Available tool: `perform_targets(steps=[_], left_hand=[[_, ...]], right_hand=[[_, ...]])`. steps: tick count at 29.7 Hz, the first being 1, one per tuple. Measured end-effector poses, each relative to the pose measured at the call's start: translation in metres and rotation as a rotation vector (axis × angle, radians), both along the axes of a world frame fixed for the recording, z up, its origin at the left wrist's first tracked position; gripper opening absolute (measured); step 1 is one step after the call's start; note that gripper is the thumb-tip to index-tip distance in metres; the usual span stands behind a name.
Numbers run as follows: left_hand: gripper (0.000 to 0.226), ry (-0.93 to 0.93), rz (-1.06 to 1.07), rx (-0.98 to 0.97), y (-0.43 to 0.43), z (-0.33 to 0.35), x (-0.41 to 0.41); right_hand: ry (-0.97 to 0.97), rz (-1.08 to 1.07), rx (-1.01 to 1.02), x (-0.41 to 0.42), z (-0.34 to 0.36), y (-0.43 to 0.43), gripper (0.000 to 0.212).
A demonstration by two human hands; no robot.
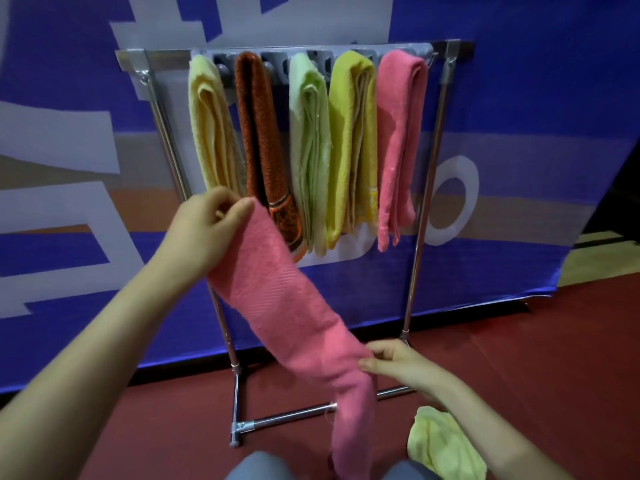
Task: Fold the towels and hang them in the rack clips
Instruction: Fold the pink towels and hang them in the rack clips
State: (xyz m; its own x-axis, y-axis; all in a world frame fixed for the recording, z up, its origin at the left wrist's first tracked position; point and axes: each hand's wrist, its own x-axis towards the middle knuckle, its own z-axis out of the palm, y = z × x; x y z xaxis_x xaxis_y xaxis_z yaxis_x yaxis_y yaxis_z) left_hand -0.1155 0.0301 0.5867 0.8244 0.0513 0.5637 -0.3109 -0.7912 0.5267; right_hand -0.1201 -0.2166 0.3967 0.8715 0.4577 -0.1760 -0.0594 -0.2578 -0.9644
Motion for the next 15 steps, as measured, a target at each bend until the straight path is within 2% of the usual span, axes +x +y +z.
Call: perform_targets(steps=[4,8,10,12,15], left_hand=[[0.018,0.191,0.107,0.029,0.025,-0.054,0.004],[0.022,0.450,0.104,0.076,0.017,-0.101,0.002],[0.015,0.528,-0.048,0.055,0.001,-0.110,-0.002],[0.011,0.561,-0.333,-0.115,-0.026,-0.106,-0.007],[0.033,0.542,-0.679,-0.394,-0.066,-0.084,-0.017]], right_hand=[[-0.041,0.055,0.030,0.002,0.035,-0.015,0.009],[-0.078,0.125,0.061,0.001,0.082,-0.019,0.013],[-0.105,0.166,0.068,-0.002,0.101,-0.014,0.009],[-0.126,0.206,0.060,-0.004,0.117,-0.010,0.010],[-0.155,0.264,0.017,-0.006,0.137,-0.007,0.020]])
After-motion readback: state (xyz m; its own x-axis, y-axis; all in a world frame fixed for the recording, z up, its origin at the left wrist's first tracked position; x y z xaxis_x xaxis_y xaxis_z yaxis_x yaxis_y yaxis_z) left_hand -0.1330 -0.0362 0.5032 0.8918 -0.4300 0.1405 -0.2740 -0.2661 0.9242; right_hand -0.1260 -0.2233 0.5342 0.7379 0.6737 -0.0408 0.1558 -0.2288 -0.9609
